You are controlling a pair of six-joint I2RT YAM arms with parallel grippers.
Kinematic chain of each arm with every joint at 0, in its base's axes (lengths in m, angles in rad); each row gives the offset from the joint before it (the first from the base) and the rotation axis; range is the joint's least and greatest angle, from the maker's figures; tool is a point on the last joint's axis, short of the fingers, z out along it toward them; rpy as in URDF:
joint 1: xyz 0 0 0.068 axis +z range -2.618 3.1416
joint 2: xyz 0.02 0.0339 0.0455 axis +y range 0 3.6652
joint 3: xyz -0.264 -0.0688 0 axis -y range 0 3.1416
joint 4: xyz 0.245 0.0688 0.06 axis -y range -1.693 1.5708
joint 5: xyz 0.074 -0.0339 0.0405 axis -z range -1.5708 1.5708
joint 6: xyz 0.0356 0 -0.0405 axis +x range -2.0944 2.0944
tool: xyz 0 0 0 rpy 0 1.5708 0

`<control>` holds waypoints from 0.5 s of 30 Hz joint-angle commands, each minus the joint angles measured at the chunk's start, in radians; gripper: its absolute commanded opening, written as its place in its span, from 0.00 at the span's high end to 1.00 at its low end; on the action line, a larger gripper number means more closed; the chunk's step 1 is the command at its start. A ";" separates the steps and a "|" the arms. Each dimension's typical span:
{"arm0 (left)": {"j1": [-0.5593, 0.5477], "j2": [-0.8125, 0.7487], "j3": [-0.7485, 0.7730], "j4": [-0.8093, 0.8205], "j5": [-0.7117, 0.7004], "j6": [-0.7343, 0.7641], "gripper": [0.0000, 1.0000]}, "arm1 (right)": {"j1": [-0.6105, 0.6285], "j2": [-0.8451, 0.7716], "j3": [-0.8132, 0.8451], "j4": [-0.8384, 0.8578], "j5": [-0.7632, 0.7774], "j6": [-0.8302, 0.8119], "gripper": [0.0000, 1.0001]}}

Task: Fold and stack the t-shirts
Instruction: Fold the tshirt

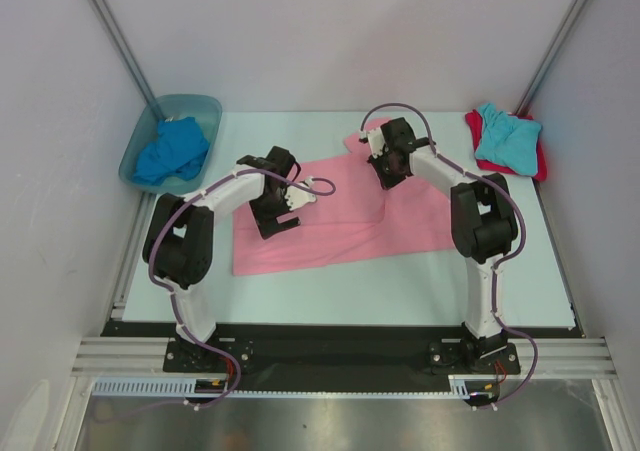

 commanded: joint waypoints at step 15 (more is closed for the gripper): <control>-0.009 0.001 0.044 -0.009 0.018 -0.019 0.00 | 0.020 -0.050 0.029 0.020 0.011 -0.018 0.99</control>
